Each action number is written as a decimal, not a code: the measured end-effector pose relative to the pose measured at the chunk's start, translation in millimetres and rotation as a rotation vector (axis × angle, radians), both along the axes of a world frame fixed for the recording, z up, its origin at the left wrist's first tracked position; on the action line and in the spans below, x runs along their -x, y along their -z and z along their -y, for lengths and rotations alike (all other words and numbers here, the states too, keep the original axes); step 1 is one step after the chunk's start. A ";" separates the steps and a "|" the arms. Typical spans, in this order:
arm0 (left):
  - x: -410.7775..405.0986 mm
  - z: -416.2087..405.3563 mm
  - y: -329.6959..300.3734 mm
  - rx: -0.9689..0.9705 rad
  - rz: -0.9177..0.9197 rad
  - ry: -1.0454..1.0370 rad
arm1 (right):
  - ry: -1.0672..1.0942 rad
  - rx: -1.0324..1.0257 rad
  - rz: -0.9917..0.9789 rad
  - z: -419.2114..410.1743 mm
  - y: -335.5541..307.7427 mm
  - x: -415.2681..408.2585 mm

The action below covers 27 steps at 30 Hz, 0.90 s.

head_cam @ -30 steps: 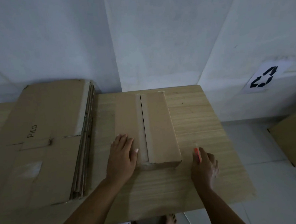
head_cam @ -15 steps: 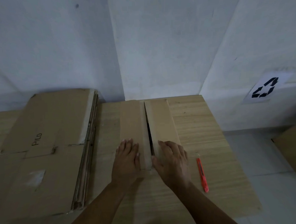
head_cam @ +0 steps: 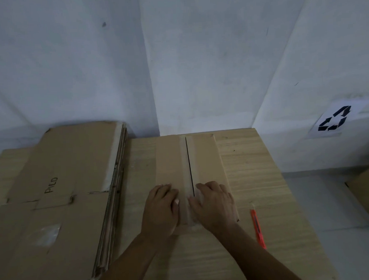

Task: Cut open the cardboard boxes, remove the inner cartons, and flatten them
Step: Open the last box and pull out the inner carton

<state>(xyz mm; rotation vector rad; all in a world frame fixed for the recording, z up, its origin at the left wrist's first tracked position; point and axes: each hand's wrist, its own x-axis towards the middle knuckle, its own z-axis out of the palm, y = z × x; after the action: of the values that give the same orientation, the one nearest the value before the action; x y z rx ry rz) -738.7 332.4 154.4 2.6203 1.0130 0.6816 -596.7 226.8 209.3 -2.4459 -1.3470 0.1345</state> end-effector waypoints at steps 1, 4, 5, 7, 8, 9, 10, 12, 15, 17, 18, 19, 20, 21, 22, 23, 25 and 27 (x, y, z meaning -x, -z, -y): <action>-2.3 -6.2 -4.5 -0.017 0.018 -0.019 | 0.001 -0.006 -0.010 -7.9 -1.2 -6.9; -16.0 -23.8 -14.7 -0.003 -0.011 -0.080 | 0.026 -0.025 -0.023 -38.9 -3.4 -31.4; -22.0 -28.2 -16.9 0.004 -0.043 -0.089 | 0.038 -0.014 -0.028 -50.8 -4.5 -39.0; -33.8 -35.9 -21.6 0.009 -0.144 -0.096 | 0.051 0.011 -0.039 -74.2 -6.0 -52.5; -39.2 -39.3 -22.7 0.008 -0.214 -0.106 | 0.056 0.015 -0.043 -84.6 -6.3 -58.2; -43.3 -41.7 -23.3 0.009 -0.281 -0.120 | 0.063 0.015 -0.042 -94.0 -6.4 -63.5; -46.5 -43.6 -22.3 -0.004 -0.325 -0.133 | 0.067 0.014 -0.039 -102.9 -5.7 -68.6; -49.4 -45.8 -17.5 -0.035 -0.339 -0.132 | 0.066 0.012 -0.032 -119.6 -5.8 -76.1; -49.6 -47.3 -6.5 -0.038 -0.278 -0.076 | 0.066 0.074 0.002 -145.8 -3.9 -84.3; -49.7 -47.1 -2.3 -0.034 -0.261 -0.049 | 0.091 0.184 -0.003 -161.2 -0.4 -88.2; -49.8 -46.9 -1.4 -0.034 -0.266 -0.048 | 0.101 0.238 -0.026 -167.4 2.5 -90.8; -49.5 -46.9 -1.5 -0.036 -0.277 -0.051 | 0.105 0.274 -0.056 -172.9 3.9 -93.0; -49.6 -47.5 -1.3 -0.036 -0.290 -0.053 | 0.105 0.292 -0.087 -177.9 4.8 -95.1; -49.9 -48.1 -1.4 -0.028 -0.303 -0.055 | 0.104 0.301 -0.116 -181.4 2.9 -96.6; -50.3 -48.9 -1.7 -0.016 -0.316 -0.056 | 0.103 0.309 -0.143 -184.5 -1.1 -98.3; -50.6 -49.8 -1.4 -0.003 -0.328 -0.059 | 0.099 0.322 -0.158 -186.5 -5.4 -99.6; -50.5 -50.4 0.0 0.030 -0.331 -0.062 | 0.082 0.339 -0.190 -188.4 -14.8 -104.7; -49.3 -50.8 1.9 0.053 -0.323 -0.052 | 0.062 0.226 -0.266 -184.6 -28.8 -113.8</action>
<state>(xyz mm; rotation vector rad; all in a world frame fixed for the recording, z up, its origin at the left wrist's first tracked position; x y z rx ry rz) -689.4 383.2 152.5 2.7199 1.1700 0.2392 -482.9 411.4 238.1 -2.5353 -1.1934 0.6039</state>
